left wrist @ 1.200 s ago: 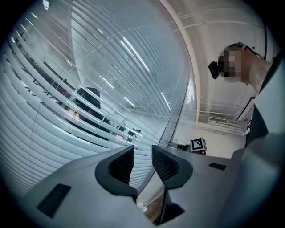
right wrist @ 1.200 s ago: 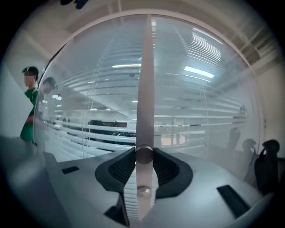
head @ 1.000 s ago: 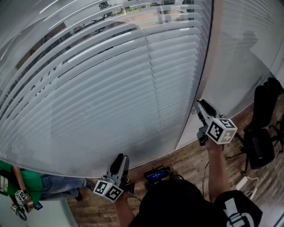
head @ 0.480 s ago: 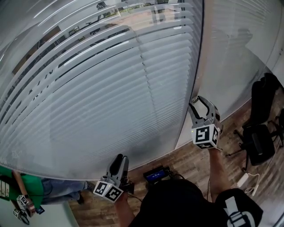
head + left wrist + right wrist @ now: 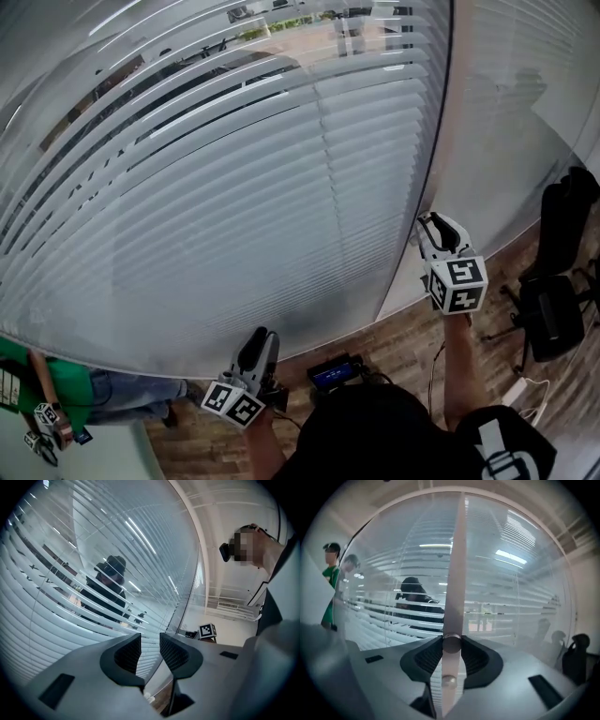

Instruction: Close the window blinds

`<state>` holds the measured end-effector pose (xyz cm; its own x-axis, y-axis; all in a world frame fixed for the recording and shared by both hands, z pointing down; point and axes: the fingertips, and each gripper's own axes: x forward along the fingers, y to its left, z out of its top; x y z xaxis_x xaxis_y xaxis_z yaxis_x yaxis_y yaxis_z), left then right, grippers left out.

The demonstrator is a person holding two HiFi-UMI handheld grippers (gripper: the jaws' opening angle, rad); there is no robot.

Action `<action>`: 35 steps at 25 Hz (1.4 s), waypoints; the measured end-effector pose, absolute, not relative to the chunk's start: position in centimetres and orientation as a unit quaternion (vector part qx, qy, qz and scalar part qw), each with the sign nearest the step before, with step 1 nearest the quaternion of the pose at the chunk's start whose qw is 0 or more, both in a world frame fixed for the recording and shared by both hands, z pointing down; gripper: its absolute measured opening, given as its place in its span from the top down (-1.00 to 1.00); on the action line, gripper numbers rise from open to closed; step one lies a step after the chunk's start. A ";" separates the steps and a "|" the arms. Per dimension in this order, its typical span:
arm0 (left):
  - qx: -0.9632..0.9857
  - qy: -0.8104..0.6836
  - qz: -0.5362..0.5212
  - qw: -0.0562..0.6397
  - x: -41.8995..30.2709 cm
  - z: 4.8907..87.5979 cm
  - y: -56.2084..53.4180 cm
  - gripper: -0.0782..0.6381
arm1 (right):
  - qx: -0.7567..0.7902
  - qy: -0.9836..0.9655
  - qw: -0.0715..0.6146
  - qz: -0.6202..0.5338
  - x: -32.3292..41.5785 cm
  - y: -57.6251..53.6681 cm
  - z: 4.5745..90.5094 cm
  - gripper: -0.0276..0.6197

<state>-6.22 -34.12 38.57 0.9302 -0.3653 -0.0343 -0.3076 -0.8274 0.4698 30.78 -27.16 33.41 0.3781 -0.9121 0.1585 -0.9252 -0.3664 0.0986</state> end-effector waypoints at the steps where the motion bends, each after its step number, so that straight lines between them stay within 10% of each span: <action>1: 0.954 -0.177 -0.062 0.235 -6.3 38.7 -34.1 0.41 | 0.823 -0.562 0.058 0.053 30.9 -27.1 33.5 0.52; 8: 0.952 -0.182 -0.061 0.239 -7.0 38.4 -34.3 0.41 | 0.773 -0.598 -0.136 0.163 30.8 -27.3 33.5 0.52; 15: 0.954 -0.175 -0.055 0.239 -6.2 38.8 -34.5 0.41 | 0.804 -0.531 0.254 -0.084 29.7 -27.1 33.3 0.45; 21: 0.954 -0.171 -0.053 0.241 -5.9 39.0 -34.3 0.41 | 0.784 -0.502 0.345 -0.116 29.6 -27.4 33.4 0.52; 30: 0.953 -0.179 -0.056 0.238 -6.2 38.2 -34.4 0.40 | 0.743 -0.616 -0.175 0.193 31.1 -26.9 33.2 0.52; 35: 0.954 -0.176 -0.055 0.236 -6.3 37.4 -34.4 0.41 | 0.728 -0.612 -0.226 0.211 31.0 -26.6 32.6 0.52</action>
<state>-6.27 -34.40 37.41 0.9320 -0.3618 -0.0209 -0.3103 -0.8263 0.4700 31.02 -26.58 32.64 0.1629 -0.9861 0.0316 -0.7955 -0.1502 -0.5871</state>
